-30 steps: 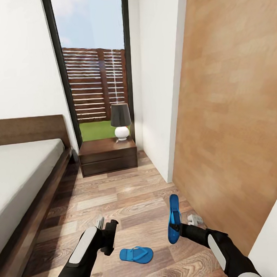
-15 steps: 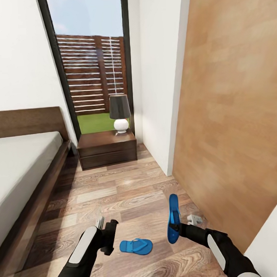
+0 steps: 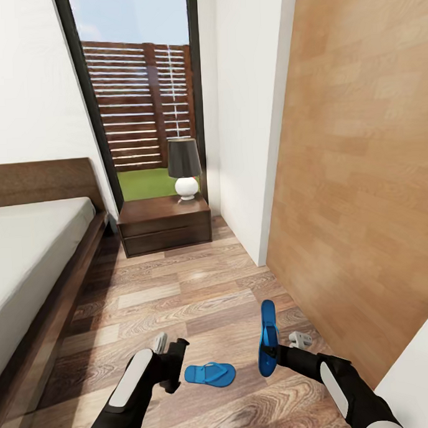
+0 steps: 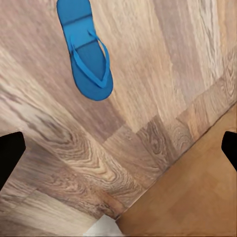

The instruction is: In the bedroom, move the book from the bed onto either nightstand, and place the two sandals side by side next to the bed.

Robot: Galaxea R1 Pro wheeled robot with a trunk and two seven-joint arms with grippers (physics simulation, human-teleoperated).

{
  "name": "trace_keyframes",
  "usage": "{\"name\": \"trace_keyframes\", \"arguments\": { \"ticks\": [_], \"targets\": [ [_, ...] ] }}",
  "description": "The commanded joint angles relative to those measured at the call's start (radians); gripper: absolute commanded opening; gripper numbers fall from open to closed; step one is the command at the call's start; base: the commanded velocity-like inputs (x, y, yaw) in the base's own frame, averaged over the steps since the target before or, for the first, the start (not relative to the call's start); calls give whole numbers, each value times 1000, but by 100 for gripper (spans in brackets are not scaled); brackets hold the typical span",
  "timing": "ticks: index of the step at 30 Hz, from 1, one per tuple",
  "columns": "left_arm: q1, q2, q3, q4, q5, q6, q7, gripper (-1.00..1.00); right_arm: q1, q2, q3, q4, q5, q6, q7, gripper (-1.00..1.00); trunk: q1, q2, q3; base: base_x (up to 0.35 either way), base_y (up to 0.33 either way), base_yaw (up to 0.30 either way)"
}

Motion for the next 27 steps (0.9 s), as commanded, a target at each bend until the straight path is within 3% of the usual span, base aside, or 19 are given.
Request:
{"name": "trace_keyframes", "arguments": {
  "ticks": [1,4,13,27],
  "targets": [
    [0,-2,-6,-5,1,33,5,100,0,0,-2,-1,-7,8,2,-100,0,0,-1,0,0,0],
    [-1,-7,-16,-11,2,109,3,100,0,0,-2,-1,-7,8,2,-100,0,0,-1,0,0,0],
    [-1,-20,-19,-12,3,126,0,100,0,0,-2,-1,-7,8,2,-100,0,0,-1,0,0,0],
    [-1,-19,-19,-12,1,122,-1,100,0,0,-2,-1,-7,8,2,-100,6,-4,-55,0,0,0]
  ]
}}
